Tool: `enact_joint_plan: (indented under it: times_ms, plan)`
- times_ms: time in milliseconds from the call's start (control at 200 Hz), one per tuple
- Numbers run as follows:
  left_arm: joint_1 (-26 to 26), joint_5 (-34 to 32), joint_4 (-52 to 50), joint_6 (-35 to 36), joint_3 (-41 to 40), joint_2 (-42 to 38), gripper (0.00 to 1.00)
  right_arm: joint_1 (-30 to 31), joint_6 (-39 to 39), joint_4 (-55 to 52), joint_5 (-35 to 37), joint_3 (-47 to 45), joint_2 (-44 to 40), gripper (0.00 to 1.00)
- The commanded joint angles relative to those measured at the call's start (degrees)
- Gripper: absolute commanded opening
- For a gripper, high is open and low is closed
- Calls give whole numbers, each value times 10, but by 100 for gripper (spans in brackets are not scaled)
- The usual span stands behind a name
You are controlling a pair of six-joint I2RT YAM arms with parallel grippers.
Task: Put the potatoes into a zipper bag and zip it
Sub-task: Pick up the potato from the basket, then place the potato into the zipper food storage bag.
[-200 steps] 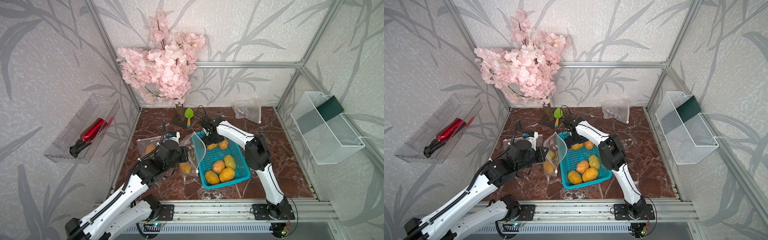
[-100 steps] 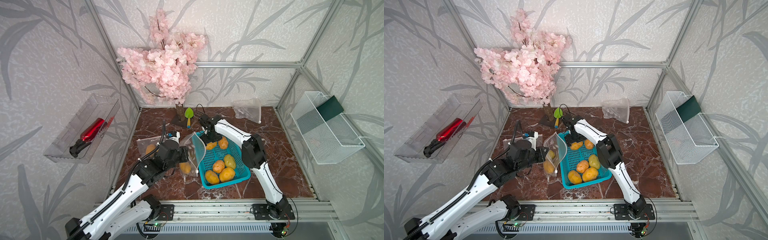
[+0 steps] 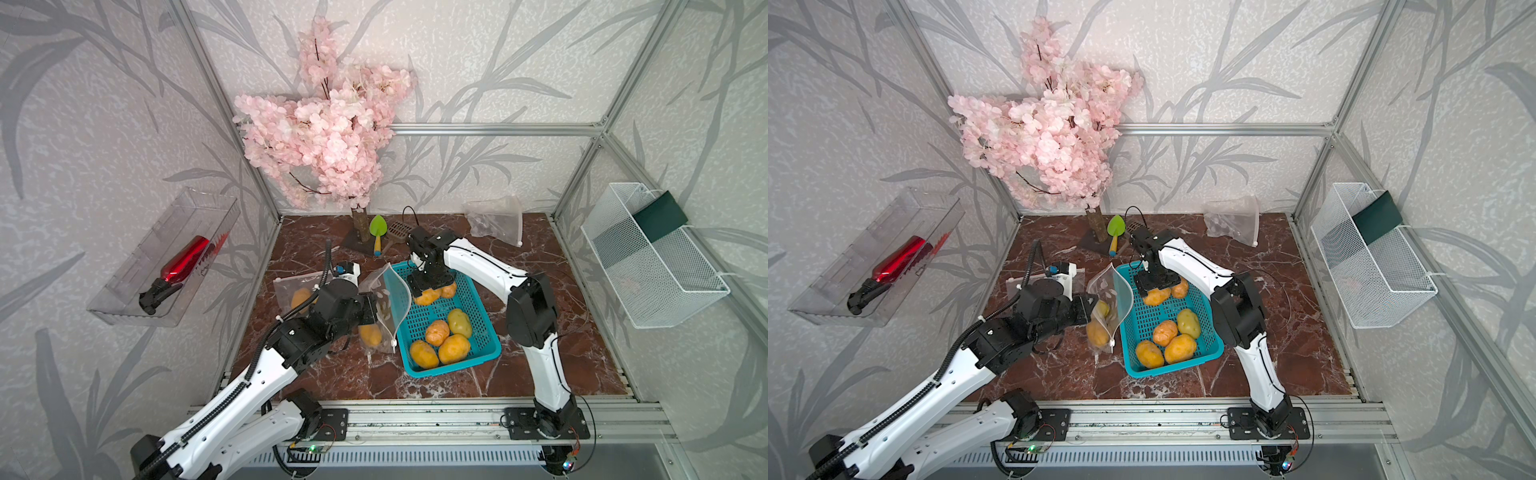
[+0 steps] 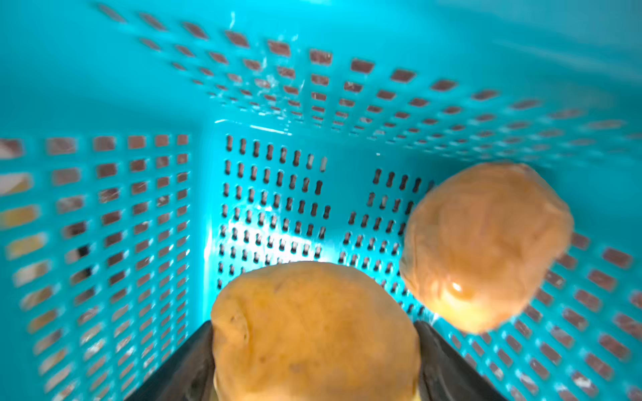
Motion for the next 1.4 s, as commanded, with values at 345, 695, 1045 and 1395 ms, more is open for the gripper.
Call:
enact_joint_plan:
  times_ms: [345,695,1045,1395]
  plan:
    - [-1,10,15,6,18,23,0,0,7,102,-45,-135,-231,59]
    - [-1,6,13,5,18,25,0,40,-13,230,-75,-246,-407,58]
    - [-1,6,14,5,18,26,0,127,-12,326,-136,-280,-421,55]
    - [-1,12,5,-2,24,19,0,127,-14,278,-144,-197,-260,46]
